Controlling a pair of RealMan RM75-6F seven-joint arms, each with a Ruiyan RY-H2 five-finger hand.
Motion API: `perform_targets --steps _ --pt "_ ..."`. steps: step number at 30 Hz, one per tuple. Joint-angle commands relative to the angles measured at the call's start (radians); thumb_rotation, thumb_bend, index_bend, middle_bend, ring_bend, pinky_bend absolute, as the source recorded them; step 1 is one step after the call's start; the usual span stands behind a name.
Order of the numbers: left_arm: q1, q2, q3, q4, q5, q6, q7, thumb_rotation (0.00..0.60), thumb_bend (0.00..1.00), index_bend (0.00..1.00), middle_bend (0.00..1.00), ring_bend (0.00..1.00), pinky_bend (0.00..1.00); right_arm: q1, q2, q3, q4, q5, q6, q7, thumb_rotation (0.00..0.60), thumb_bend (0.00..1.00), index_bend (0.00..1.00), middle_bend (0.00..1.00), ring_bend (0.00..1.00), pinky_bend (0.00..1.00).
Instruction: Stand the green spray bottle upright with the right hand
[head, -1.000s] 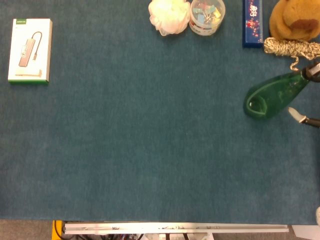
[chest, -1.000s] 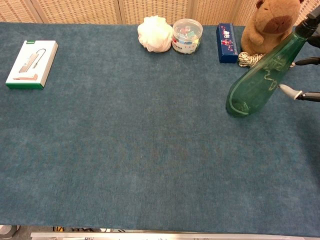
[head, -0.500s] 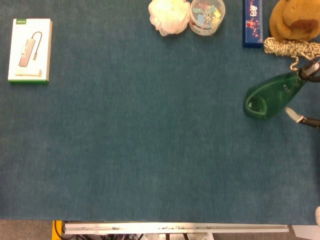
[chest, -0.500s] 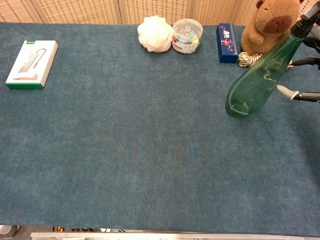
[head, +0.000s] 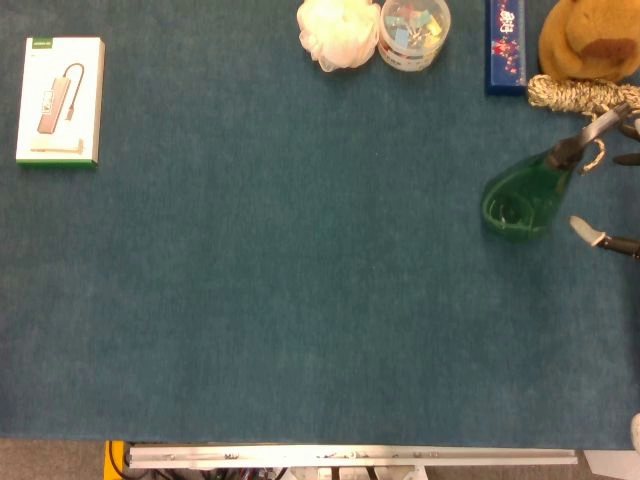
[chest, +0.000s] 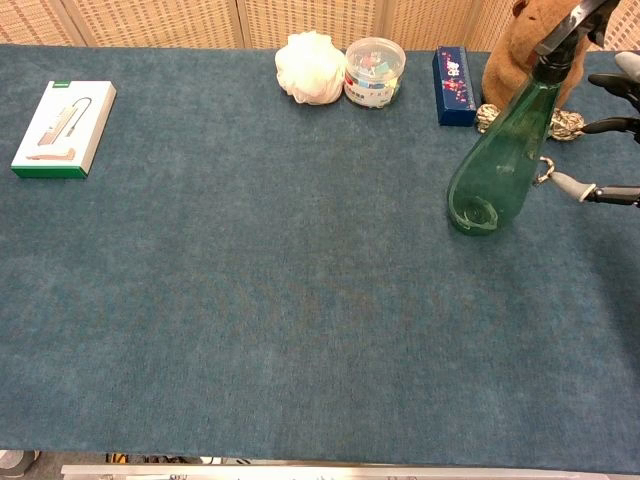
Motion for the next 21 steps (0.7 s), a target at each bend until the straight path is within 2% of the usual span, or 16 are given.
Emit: perform_targets --steps 1,10,21 --pt "0.0 0.0 0.0 0.0 0.0 0.0 0.001 0.6 0.0 0.5 0.43 0.32 0.46 -0.002 0.001 0.0 -0.001 -0.001 0.002 0.0 0.6 0.0 0.12 0.21 0.12 0.32" --pt "0.0 0.0 0.001 0.0 0.001 0.0 0.002 0.6 0.0 0.5 0.43 0.32 0.46 -0.02 0.026 0.004 -0.029 -0.01 0.054 -0.014 0.6 0.0 0.12 0.21 0.12 0.32" --pt "-0.003 -0.008 0.008 -0.003 0.009 -0.001 0.019 0.6 0.0 0.5 0.43 0.32 0.46 -0.07 0.105 0.048 -0.083 -0.052 0.294 -0.133 0.6 0.0 0.12 0.2 0.11 0.28"
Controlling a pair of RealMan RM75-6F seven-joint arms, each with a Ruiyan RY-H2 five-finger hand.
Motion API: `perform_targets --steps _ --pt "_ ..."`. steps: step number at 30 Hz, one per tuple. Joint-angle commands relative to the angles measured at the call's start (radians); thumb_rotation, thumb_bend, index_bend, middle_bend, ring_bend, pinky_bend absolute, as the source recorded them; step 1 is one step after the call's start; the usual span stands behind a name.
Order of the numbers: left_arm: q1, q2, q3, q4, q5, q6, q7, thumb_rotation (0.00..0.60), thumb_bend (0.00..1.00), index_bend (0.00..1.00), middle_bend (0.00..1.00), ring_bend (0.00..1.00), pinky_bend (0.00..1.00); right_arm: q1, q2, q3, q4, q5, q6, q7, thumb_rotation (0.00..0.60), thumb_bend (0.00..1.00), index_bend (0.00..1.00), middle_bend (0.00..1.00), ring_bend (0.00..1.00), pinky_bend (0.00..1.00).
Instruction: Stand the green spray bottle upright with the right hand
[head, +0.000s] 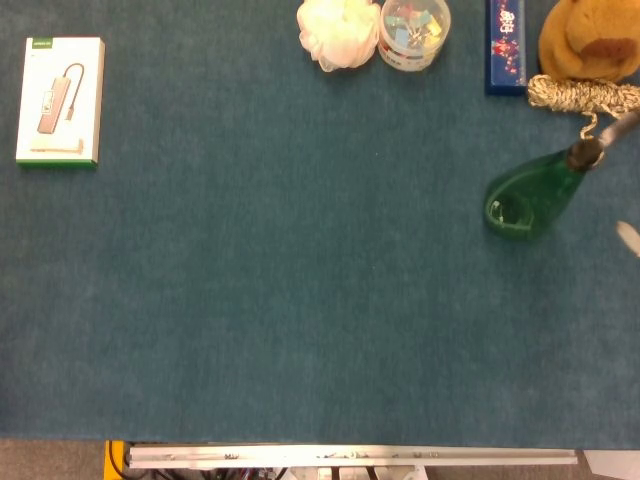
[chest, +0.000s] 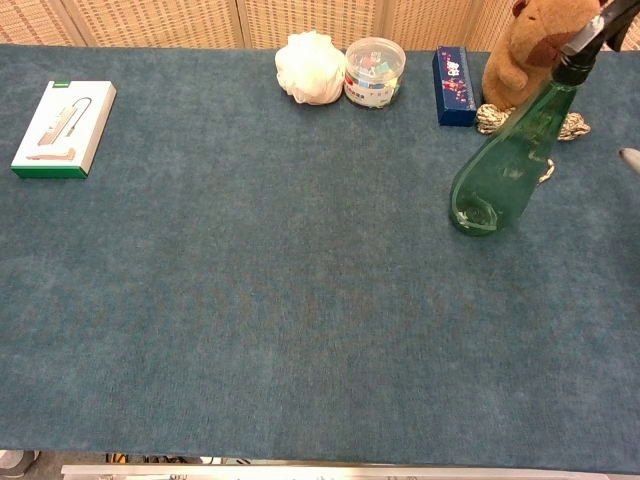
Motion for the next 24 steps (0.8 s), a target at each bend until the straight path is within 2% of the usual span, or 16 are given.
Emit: perform_targets --steps 1,4,8,11,15,18,24 --pt "0.0 -0.001 0.001 -0.002 0.002 0.0 0.002 0.6 0.0 0.5 0.43 0.32 0.46 -0.016 0.038 0.018 -0.01 -0.025 0.076 -0.081 0.6 0.0 0.12 0.19 0.11 0.28" --pt "-0.001 -0.003 0.003 -0.004 0.007 0.002 0.006 0.6 0.0 0.5 0.43 0.32 0.46 -0.022 0.085 0.02 -0.042 -0.036 0.097 -0.198 0.6 0.0 0.12 0.18 0.1 0.27" --pt "-0.002 -0.004 0.004 -0.005 0.008 0.0 0.01 0.6 0.0 0.5 0.43 0.32 0.46 -0.037 0.181 0.006 -0.174 -0.047 0.076 -0.409 0.6 0.0 0.12 0.18 0.1 0.26" --pt "-0.004 -0.005 0.004 -0.007 0.007 -0.002 0.015 0.6 0.0 0.5 0.43 0.32 0.46 -0.054 0.277 -0.008 -0.336 -0.032 0.017 -0.64 0.6 0.0 0.12 0.19 0.1 0.25" --pt "-0.005 -0.007 0.008 -0.009 0.014 -0.004 0.018 0.6 0.0 0.5 0.43 0.32 0.46 -0.092 0.418 -0.029 -0.607 0.039 -0.085 -0.972 0.6 0.0 0.12 0.18 0.09 0.22" --pt "-0.006 -0.009 0.011 -0.007 0.023 -0.004 0.016 0.6 0.0 0.5 0.43 0.32 0.46 -0.114 0.49 -0.033 -0.757 0.103 -0.132 -1.159 0.6 0.0 0.12 0.18 0.08 0.19" --pt "-0.008 -0.007 0.009 -0.006 0.023 -0.01 0.01 0.6 0.0 0.5 0.43 0.32 0.46 -0.137 0.573 -0.034 -0.932 0.219 -0.195 -1.366 0.6 0.0 0.12 0.17 0.07 0.19"
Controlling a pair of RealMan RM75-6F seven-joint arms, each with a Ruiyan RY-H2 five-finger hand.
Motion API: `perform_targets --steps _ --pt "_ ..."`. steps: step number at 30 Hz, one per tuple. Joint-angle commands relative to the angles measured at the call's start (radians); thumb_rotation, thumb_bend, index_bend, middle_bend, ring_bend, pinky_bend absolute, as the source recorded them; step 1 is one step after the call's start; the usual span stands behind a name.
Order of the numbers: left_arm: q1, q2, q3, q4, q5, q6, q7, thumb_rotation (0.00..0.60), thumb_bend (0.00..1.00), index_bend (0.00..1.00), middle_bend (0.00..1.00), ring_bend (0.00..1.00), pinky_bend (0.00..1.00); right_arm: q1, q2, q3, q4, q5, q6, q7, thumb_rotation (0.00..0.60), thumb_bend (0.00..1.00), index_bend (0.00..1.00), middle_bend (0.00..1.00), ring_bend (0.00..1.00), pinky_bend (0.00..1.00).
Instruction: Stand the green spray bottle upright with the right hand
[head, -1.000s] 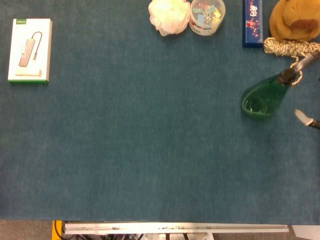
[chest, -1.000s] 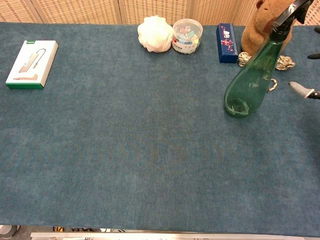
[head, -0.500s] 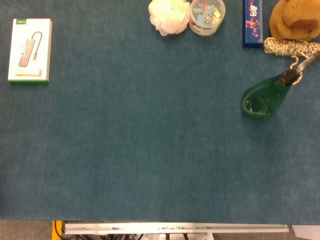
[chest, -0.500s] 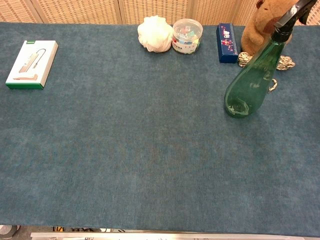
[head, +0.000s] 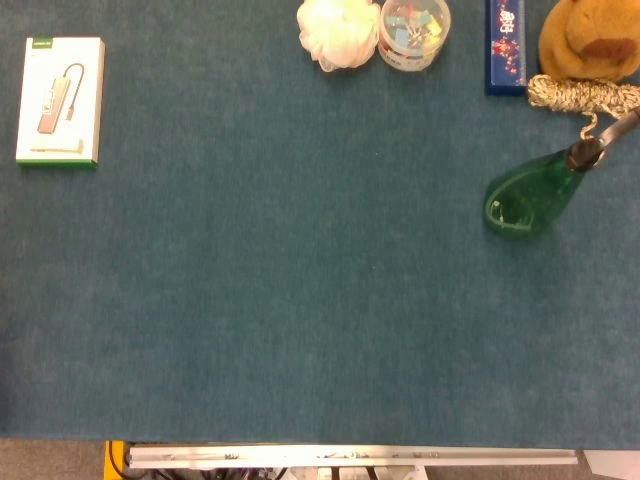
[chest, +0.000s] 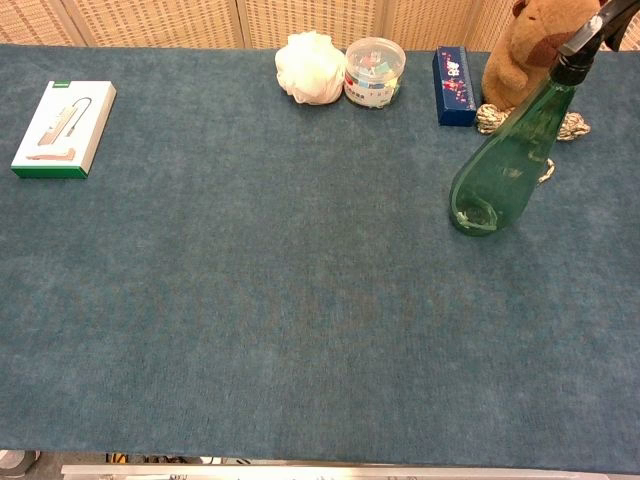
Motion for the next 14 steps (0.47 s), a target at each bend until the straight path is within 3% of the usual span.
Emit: perform_targets --steps 1,7,14 --pt "-0.001 0.001 -0.001 0.0 -0.003 -0.003 -0.001 0.6 0.0 0.5 0.43 0.32 0.46 -0.041 0.126 -0.008 -0.19 0.135 -0.094 -0.209 0.6 0.0 0.12 0.17 0.07 0.19" --pt "-0.001 0.007 -0.002 -0.006 0.0 -0.003 -0.012 0.6 0.0 0.5 0.43 0.32 0.46 -0.053 0.158 0.001 -0.267 0.221 -0.106 -0.337 0.6 0.0 0.12 0.17 0.07 0.19" --pt "-0.001 0.007 -0.004 -0.006 -0.008 -0.007 -0.017 0.6 0.0 0.5 0.43 0.32 0.46 -0.056 0.179 0.001 -0.303 0.24 -0.124 -0.336 0.6 0.0 0.12 0.17 0.07 0.19"
